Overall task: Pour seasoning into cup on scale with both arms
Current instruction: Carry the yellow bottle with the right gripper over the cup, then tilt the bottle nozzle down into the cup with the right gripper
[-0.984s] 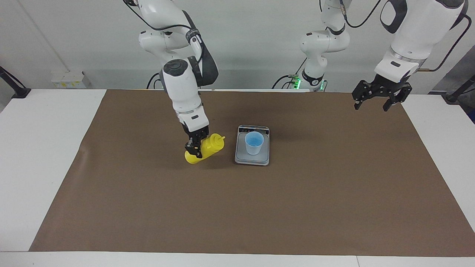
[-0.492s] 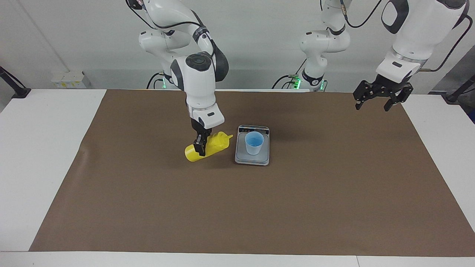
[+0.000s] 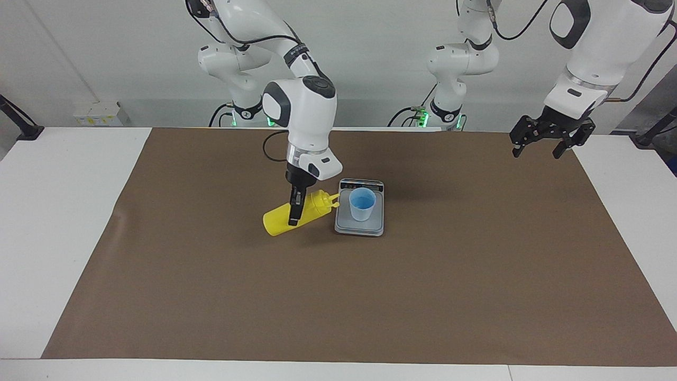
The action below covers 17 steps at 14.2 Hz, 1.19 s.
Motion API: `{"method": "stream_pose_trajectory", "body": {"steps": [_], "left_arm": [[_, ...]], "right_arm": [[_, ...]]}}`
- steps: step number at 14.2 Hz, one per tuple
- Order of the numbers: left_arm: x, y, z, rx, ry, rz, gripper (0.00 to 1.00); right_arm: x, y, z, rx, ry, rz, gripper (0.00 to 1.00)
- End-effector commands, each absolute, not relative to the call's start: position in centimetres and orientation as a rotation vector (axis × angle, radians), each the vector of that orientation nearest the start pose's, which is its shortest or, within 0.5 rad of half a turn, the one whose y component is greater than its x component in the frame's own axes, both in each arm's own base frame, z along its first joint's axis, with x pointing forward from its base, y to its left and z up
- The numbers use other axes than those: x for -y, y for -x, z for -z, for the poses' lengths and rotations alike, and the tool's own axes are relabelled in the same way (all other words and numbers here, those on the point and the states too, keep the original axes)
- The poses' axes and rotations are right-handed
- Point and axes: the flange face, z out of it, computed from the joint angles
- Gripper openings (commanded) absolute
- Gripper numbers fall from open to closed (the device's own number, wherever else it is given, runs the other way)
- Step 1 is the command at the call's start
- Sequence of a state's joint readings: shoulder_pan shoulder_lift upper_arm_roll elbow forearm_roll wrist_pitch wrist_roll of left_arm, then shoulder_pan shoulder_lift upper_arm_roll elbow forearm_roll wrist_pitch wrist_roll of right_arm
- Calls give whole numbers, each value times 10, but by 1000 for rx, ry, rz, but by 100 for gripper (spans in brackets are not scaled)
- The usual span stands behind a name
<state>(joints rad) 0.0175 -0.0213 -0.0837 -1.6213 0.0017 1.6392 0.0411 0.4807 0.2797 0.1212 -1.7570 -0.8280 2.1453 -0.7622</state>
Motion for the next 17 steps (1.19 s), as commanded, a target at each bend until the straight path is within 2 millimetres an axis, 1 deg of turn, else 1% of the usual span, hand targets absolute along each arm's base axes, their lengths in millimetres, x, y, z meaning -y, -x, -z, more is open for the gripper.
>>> {"method": "stream_pose_trajectory", "body": {"steps": [1, 2, 3, 5, 8, 9, 11, 12, 13, 14, 15, 16, 17], "left_arm": [[42, -538, -612, -199, 3141, 55, 100], [42, -538, -613, -196, 3141, 57, 100], [41, -538, -613, -194, 3141, 57, 100], [41, -538, -613, -194, 3141, 60, 100], [41, -536, -613, -184, 3142, 41, 100], [34, -537, -613, -165, 3143, 41, 100], [28, -537, -614, -148, 3144, 43, 100], [27, -537, -614, -146, 3145, 43, 100], [28, -537, -614, -148, 3145, 43, 100], [30, -537, -614, -153, 3144, 43, 100], [32, -537, -614, -158, 3144, 43, 100], [32, -537, -614, -160, 3144, 43, 100], [30, -537, -614, -153, 3144, 43, 100]], "right_arm": [[-358, -554, -425, -1867, -1393, -82, 0], [-362, -550, -423, -1867, -1344, -78, 0], [-370, -544, -424, -1864, -1296, -89, 0], [-377, -537, -427, -1836, -1194, -100, 0], [-376, -525, -421, -1778, -1062, -155, 0], [-374, -518, -418, -1750, -1029, -185, 0], [-368, -506, -408, -1699, -982, -241, 0], [-367, -500, -404, -1682, -957, -296, 0], [-365, -497, -394, -1656, -946, -333, 0], [-368, -493, -387, -1630, -936, -363, 0], [-381, -478, -376, -1629, -911, -380, 0], [-382, -472, -367, -1606, -918, -368, 0], [-381, -471, -362, -1589, -912, -364, 0]]}}
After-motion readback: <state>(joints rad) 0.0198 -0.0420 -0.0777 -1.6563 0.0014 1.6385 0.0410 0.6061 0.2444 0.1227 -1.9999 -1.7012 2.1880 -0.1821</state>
